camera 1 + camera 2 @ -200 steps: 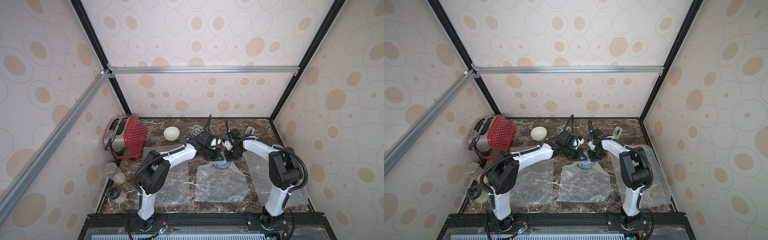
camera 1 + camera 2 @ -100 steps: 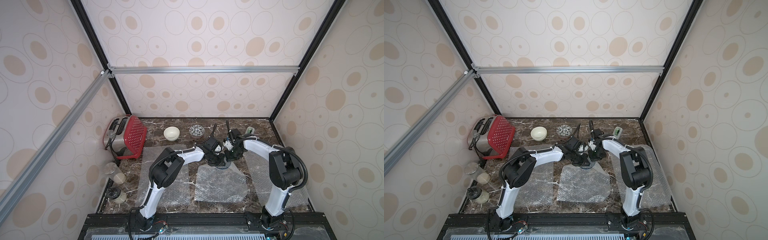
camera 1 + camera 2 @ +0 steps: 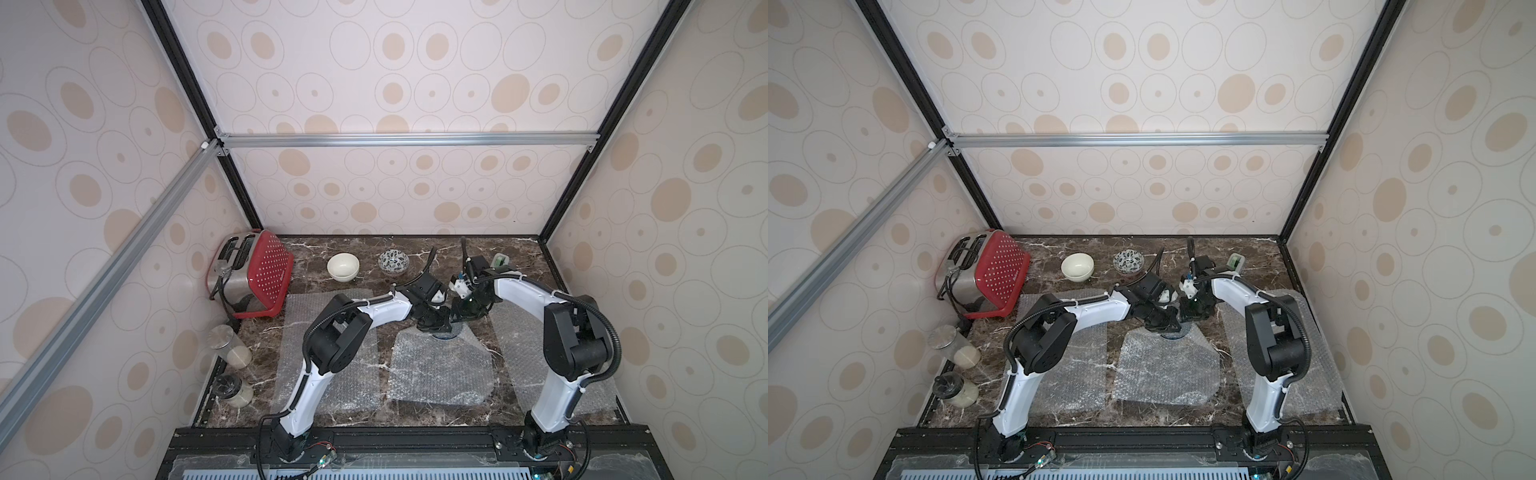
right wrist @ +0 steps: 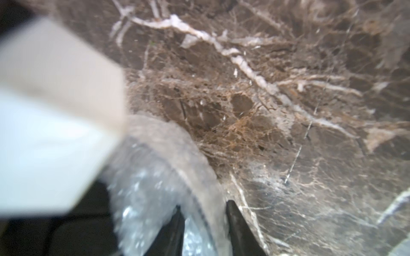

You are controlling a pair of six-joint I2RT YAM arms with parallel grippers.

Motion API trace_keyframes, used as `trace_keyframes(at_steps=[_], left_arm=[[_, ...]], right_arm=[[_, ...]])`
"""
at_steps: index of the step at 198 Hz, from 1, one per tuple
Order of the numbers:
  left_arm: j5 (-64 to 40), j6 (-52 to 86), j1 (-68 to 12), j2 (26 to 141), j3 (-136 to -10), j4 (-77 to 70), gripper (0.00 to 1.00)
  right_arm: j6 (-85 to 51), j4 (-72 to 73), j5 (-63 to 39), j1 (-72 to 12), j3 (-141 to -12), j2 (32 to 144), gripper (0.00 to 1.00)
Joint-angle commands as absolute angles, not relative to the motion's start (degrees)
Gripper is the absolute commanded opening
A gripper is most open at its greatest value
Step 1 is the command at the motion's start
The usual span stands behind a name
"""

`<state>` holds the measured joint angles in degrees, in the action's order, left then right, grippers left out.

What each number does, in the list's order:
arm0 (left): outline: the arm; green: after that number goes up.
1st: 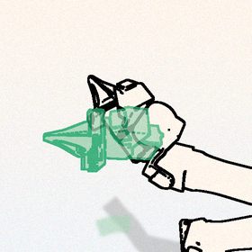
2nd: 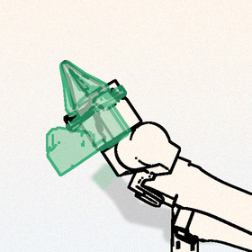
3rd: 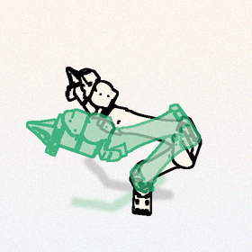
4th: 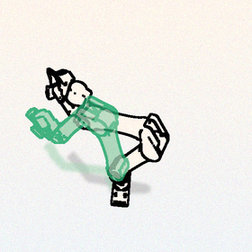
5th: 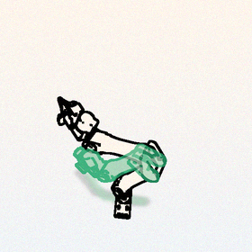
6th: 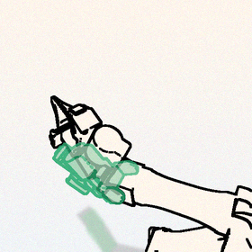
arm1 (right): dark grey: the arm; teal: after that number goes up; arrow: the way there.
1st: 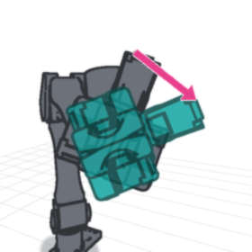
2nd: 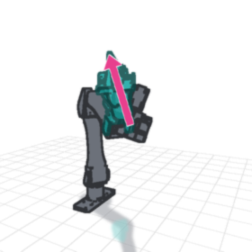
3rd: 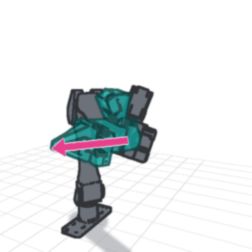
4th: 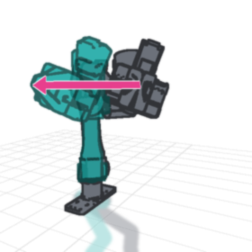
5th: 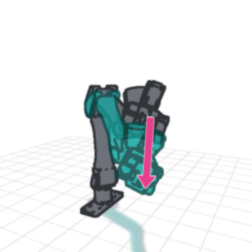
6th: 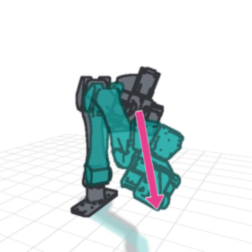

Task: Wrap bowls in bubble wrap
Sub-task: Wrap the bowl in bubble wrap.

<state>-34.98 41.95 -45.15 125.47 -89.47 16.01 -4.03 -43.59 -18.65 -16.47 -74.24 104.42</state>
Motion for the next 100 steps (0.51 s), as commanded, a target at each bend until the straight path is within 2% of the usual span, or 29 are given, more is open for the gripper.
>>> trace_keyframes(at_steps=[1,48,71,82,100], left_arm=[[-34.37,40.35,-46.08,127.19,-91.47,17.98,0.00],[-34.28,39.57,-46.13,127.17,-92.71,19.43,0.00],[-34.21,39.23,-46.11,126.97,-93.16,20.12,0.00],[-34.19,39.27,-46.13,126.89,-93.25,20.13,0.00],[-34.19,39.20,-46.09,126.86,-93.34,20.24,0.00]], right_arm=[[-3.27,-46.55,-22.41,-16.35,-74.22,100.60,0.36],[-4.81,-45.04,-28.11,-12.22,-73.10,97.03,0.38],[-4.81,-45.16,-28.58,-12.20,-74.41,98.89,0.49],[-4.63,-45.09,-29.26,-12.22,-75.02,100.49,0.66],[-4.63,-44.34,-27.76,-12.22,-75.33,102.43,0.69]])
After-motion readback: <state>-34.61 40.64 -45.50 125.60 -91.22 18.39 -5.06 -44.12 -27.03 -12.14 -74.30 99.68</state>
